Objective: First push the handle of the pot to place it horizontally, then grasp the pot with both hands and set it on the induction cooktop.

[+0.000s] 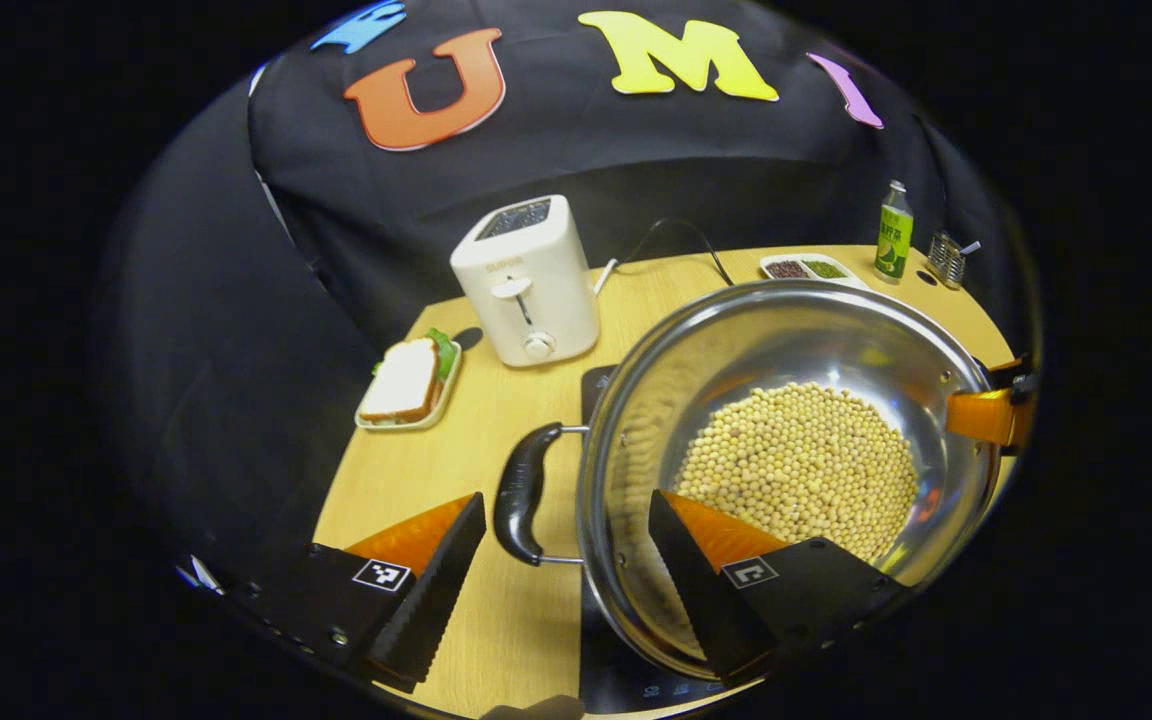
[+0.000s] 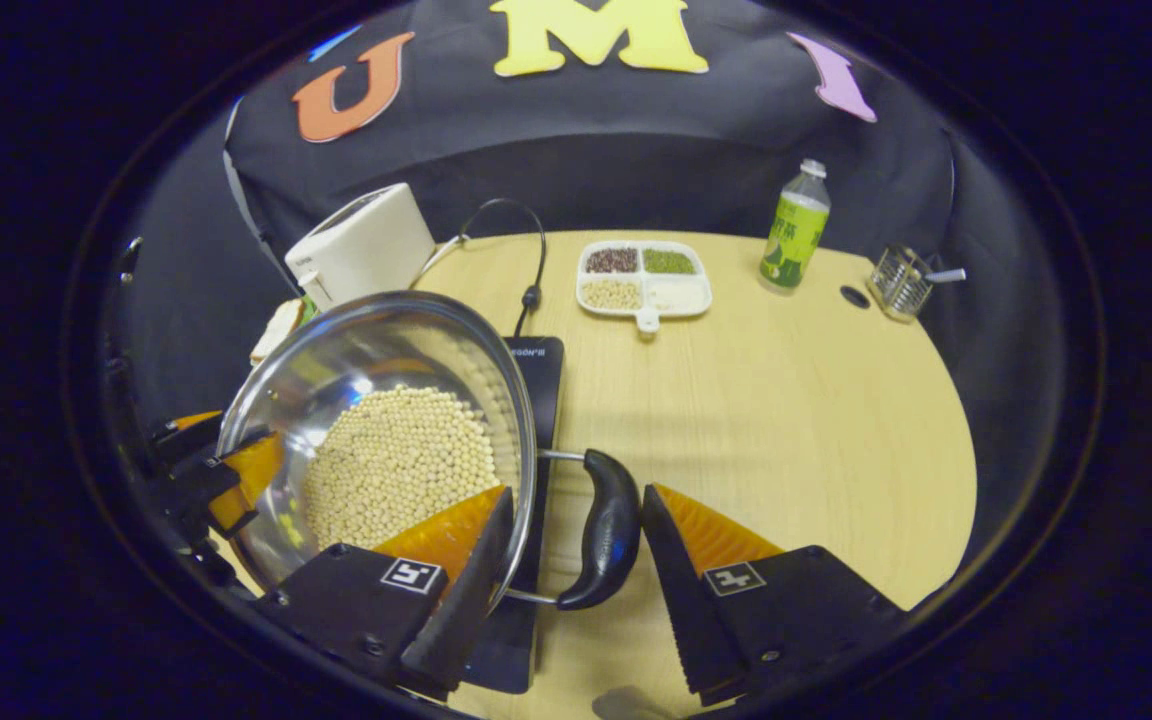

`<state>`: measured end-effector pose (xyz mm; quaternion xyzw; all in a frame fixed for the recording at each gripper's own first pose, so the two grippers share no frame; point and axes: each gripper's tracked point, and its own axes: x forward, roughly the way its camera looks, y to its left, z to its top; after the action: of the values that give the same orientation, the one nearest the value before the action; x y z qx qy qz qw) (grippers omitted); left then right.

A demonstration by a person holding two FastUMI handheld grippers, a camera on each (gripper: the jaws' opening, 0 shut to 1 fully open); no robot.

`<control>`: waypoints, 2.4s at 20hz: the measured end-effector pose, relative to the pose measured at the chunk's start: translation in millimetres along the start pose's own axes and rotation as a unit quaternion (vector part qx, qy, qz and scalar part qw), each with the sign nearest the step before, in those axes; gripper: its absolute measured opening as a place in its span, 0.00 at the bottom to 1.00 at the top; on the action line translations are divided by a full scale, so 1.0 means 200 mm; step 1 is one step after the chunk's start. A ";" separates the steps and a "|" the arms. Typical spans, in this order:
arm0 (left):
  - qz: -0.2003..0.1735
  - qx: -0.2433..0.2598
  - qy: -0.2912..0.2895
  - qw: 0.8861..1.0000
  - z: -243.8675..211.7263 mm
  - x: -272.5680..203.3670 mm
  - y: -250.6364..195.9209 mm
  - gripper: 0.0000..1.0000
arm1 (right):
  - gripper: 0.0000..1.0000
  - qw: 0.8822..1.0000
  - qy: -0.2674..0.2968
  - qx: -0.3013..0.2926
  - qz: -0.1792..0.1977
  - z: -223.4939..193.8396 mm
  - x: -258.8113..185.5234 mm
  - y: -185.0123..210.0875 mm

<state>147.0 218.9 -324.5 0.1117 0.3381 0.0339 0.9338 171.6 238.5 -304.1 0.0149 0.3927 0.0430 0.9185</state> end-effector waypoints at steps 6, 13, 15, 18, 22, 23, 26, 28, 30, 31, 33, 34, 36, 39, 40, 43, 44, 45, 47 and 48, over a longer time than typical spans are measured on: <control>-0.001 -0.045 -0.016 0.999 0.04 -0.05 0.03 0.97 | 0.89 1.000 -0.007 -0.002 0.017 0.00 -0.02 0.02; 0.005 -0.055 -0.052 0.997 0.17 -0.20 0.01 0.97 | 0.89 0.998 -0.047 -0.036 0.030 0.09 -0.17 0.05; 0.004 -0.072 -0.078 0.994 0.27 -0.30 0.00 0.96 | 0.89 0.997 -0.063 -0.034 0.037 0.12 -0.26 0.04; 0.023 -0.096 -0.121 0.988 0.41 -0.50 0.00 0.97 | 0.89 0.994 -0.096 -0.032 0.049 0.19 -0.44 -0.03; 0.045 -0.101 -0.183 0.977 0.56 -0.85 -0.03 0.96 | 0.89 0.984 -0.166 -0.035 0.052 0.32 -0.77 -0.19; 0.044 -0.101 -0.196 0.974 0.59 -0.95 -0.06 0.97 | 0.89 0.981 -0.184 -0.039 0.049 0.34 -0.86 -0.25; 0.038 -0.101 -0.227 0.968 0.65 -1.21 -0.19 0.96 | 0.95 0.971 -0.232 -0.033 0.042 0.38 -1.14 -0.42; 0.026 -0.098 -0.248 0.964 0.71 -1.38 -0.33 0.96 | 0.95 0.964 -0.262 -0.034 0.030 0.40 -1.31 -0.56; 0.017 -0.095 -0.266 0.959 0.75 -1.56 -0.43 0.97 | 0.96 0.955 -0.294 -0.045 0.009 0.41 -1.48 -0.70; 0.014 -0.093 -0.276 0.957 0.78 -1.62 -0.49 0.96 | 0.96 0.950 -0.307 -0.051 0.000 0.41 -1.56 -0.77; 0.011 -0.090 -0.292 0.952 0.83 -1.75 -0.60 0.96 | 0.99 0.944 -0.326 -0.050 -0.005 0.39 -1.69 -0.86; 0.008 -0.089 -0.303 0.949 0.86 -1.81 -0.66 0.96 | 0.99 0.941 -0.333 -0.052 -0.007 0.39 -1.74 -0.91; 0.000 -0.091 -0.317 0.944 0.90 -1.91 -0.78 0.96 | 0.99 0.935 -0.352 -0.047 -0.005 0.38 -1.87 -1.01; -0.012 -0.098 -0.332 0.938 0.93 -2.05 -0.95 0.96 | 0.99 0.925 -0.378 -0.033 -0.006 0.39 -2.03 -1.15; -0.012 -0.096 -0.336 0.937 0.94 -2.09 -0.99 0.96 | 0.99 0.923 -0.384 -0.024 -0.006 0.39 -2.07 -1.20; -0.021 -0.096 -0.349 0.932 0.97 -2.20 -1.10 0.96 | 0.99 0.919 -0.393 -0.005 -0.011 0.36 -2.14 -1.35; -0.023 -0.098 -0.351 0.931 0.97 -2.23 -1.13 0.96 | 0.99 0.919 -0.393 0.000 -0.009 0.34 -2.16 -1.38; -0.022 -0.099 -0.354 0.930 0.97 -2.25 -1.14 0.96 | 0.99 0.920 -0.392 0.004 -0.009 0.32 -2.17 -1.42; -0.019 -0.101 -0.355 0.929 0.98 -2.26 -1.18 0.96 | 0.99 0.921 -0.389 0.008 -0.011 0.30 -2.16 -1.49; -0.019 -0.103 -0.355 0.929 0.98 -2.28 -1.19 0.96 | 0.99 0.921 -0.390 0.009 -0.011 0.30 -2.16 -1.50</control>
<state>-80.7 -112.9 50.9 0.0130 -0.0191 0.0087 0.9997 -62.6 -98.4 29.7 0.0346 0.0042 0.0204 0.9992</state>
